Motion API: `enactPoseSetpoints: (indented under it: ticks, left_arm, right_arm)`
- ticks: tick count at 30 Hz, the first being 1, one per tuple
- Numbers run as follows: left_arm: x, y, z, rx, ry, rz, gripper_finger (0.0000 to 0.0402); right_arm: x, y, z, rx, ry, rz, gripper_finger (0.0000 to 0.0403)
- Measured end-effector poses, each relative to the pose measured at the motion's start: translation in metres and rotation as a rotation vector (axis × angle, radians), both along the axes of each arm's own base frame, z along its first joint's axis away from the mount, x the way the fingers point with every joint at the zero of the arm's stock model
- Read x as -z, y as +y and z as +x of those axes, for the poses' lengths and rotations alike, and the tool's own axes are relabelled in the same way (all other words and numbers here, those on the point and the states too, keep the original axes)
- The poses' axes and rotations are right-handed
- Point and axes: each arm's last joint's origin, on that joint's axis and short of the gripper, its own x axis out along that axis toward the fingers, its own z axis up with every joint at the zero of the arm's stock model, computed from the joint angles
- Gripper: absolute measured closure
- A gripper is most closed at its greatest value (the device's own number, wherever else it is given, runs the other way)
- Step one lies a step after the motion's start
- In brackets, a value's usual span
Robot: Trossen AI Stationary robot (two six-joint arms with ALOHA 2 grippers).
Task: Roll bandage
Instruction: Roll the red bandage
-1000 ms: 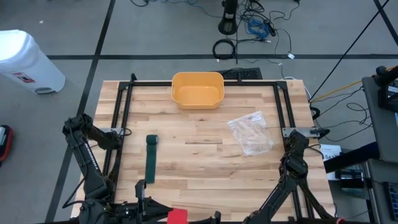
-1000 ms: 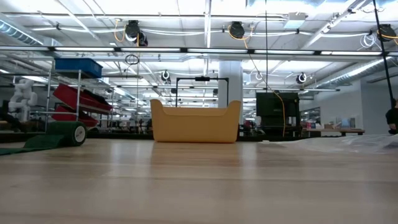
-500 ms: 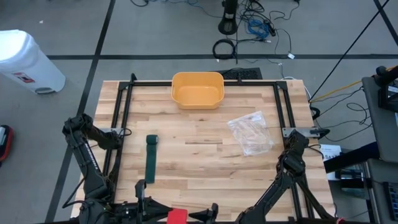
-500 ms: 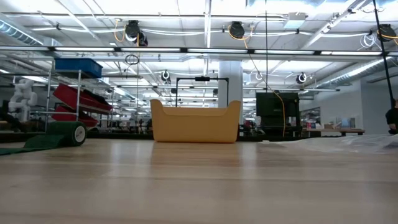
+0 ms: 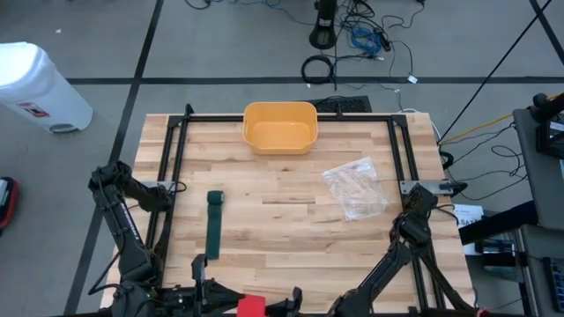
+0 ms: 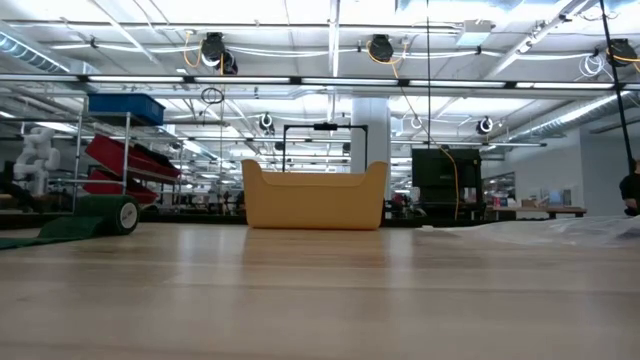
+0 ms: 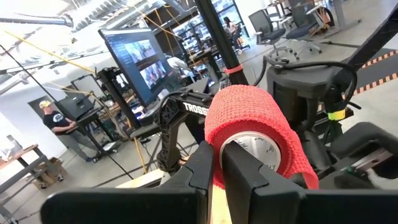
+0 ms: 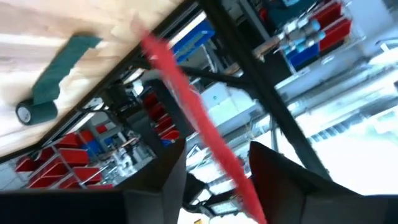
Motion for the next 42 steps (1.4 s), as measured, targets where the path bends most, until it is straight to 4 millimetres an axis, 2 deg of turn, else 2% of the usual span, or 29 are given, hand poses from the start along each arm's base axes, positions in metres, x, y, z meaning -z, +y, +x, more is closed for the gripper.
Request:
enactPoseSetpoints:
  ticks: [4,11,20,31,35,42]
  left_arm:
    - [0.000,0.000,0.000,0.000,0.000,-0.001,0.0372]
    - [0.000,0.000,0.000,0.000,0.000,0.000,0.0372]
    - [0.000,0.000,0.000,0.000,0.000,0.001,0.0372]
    - [0.001,0.007,0.010,-0.033,0.004,0.006,0.0372]
    - [0.002,0.009,0.013,-0.041,0.011,0.012,0.0372]
    - [0.003,0.010,0.014,-0.046,0.018,0.024,0.0372]
  right_arm:
    - [0.000,-0.004,0.004,0.024,-0.011,0.055,0.0298]
    - [0.000,0.000,0.000,0.050,-0.035,0.141,0.0395]
    - [-0.012,0.012,-0.009,0.021,-0.130,0.222,0.0402]
    - [-0.031,0.016,-0.010,-0.012,-0.239,0.285,0.0403]
    - [-0.051,0.018,-0.013,-0.018,-0.279,0.330,0.0403]
    - [-0.098,0.022,-0.025,-0.042,-0.351,0.422,0.0403]
